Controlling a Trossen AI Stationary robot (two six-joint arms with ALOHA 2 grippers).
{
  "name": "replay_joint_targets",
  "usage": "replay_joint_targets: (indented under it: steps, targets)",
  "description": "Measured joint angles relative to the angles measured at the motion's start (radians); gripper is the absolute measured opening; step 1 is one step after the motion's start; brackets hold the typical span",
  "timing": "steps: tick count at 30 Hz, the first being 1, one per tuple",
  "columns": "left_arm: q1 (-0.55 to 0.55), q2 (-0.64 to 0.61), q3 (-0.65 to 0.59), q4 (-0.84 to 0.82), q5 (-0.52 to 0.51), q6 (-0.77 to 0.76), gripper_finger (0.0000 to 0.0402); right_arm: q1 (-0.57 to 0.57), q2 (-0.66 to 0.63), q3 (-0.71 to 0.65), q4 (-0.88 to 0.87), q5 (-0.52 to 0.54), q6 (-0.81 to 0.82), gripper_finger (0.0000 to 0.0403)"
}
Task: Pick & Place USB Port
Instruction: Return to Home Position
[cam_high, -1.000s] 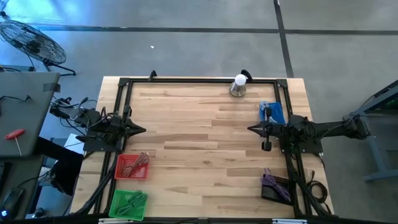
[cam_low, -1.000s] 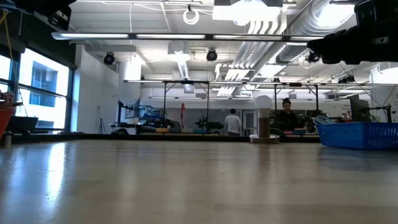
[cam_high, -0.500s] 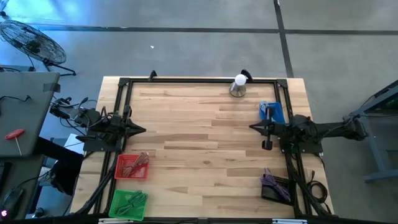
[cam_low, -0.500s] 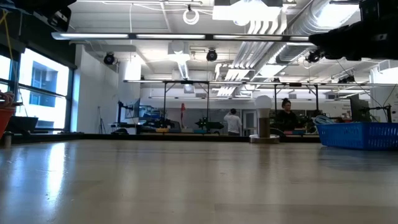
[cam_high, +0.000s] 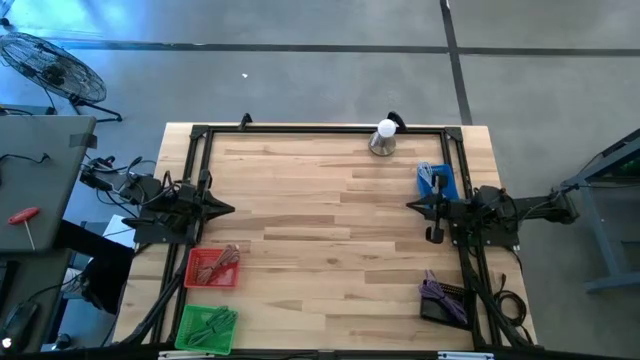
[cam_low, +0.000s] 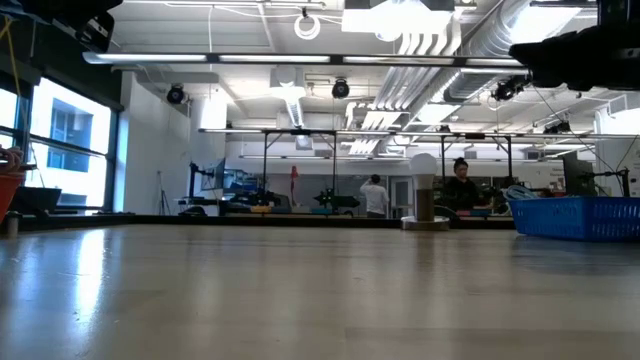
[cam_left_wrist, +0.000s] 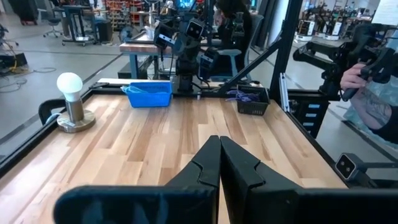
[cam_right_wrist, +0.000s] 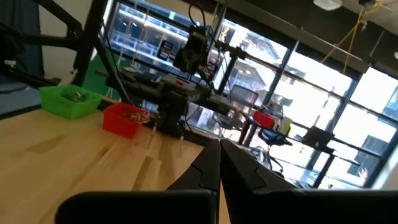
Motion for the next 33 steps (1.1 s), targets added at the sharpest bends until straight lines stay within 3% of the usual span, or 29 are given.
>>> replay_joint_targets:
  steps: [11,17,25,33]
  targets:
    - [0.0,0.0,0.0,-0.017,0.0,-0.009,0.0,0.012,0.0,0.0,-0.011,0.033,0.011,0.0]
    - [0.0,0.0,0.0,-0.046,-0.001,-0.039,0.0,0.012,0.0,0.0,-0.031,0.135,0.032,0.0]
    - [0.0,0.0,0.0,-0.054,0.017,-0.05,0.0,0.011,0.001,0.0,-0.054,0.356,0.14,0.0]
    - [0.0,0.0,0.0,-0.053,0.02,-0.065,0.0,0.012,0.001,-0.001,-0.054,0.384,0.162,0.0]
